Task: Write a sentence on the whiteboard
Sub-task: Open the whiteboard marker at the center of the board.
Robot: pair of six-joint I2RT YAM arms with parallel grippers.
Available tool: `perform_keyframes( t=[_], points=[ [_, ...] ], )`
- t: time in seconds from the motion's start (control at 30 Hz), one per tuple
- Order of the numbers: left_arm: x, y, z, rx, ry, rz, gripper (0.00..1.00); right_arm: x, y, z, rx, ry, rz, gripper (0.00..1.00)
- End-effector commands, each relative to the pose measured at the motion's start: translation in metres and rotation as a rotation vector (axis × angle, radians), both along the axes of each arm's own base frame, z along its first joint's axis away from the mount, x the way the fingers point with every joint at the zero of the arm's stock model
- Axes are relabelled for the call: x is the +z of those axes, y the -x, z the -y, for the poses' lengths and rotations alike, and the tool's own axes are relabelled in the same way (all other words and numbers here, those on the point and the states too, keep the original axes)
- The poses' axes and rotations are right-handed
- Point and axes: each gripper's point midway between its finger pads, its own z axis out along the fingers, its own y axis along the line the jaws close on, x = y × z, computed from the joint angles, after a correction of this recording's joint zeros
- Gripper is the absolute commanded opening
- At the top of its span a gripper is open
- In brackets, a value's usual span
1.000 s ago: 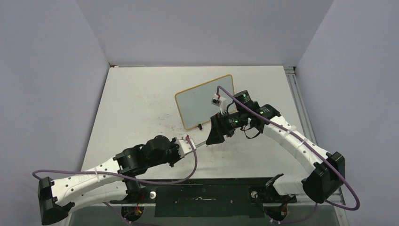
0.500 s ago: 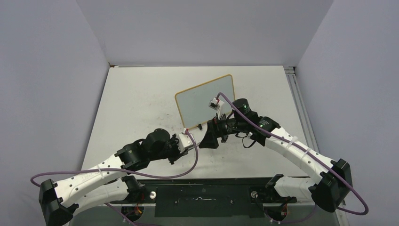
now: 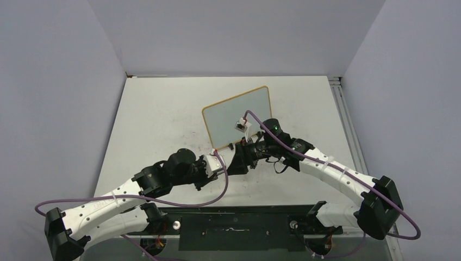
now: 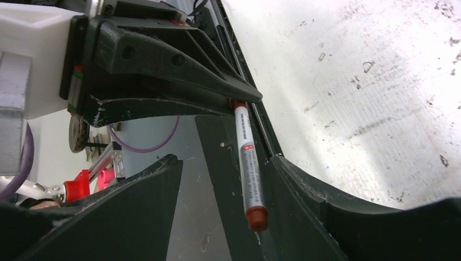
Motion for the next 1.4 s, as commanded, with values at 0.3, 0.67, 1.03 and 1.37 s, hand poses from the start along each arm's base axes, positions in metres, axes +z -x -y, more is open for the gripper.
perform_keyframes(
  t=[0.3, 0.67, 1.03, 1.37],
  points=[
    [0.022, 0.000, 0.010, -0.025, 0.061, 0.014, 0.00, 0.006, 0.009, -0.018, 0.075, -0.067, 0.010, 0.52],
    [0.020, 0.001, 0.011, -0.033, 0.055, 0.008, 0.00, -0.004, 0.012, -0.018, 0.085, -0.041, -0.002, 0.36],
    [0.021, 0.000, 0.010, -0.028, 0.057, 0.012, 0.00, -0.007, 0.011, -0.018, 0.080, -0.039, 0.011, 0.07],
    [0.060, -0.023, -0.008, 0.152, 0.198, 0.045, 0.81, 0.014, -0.022, -0.007, -0.096, -0.113, 0.117, 0.05]
  ],
)
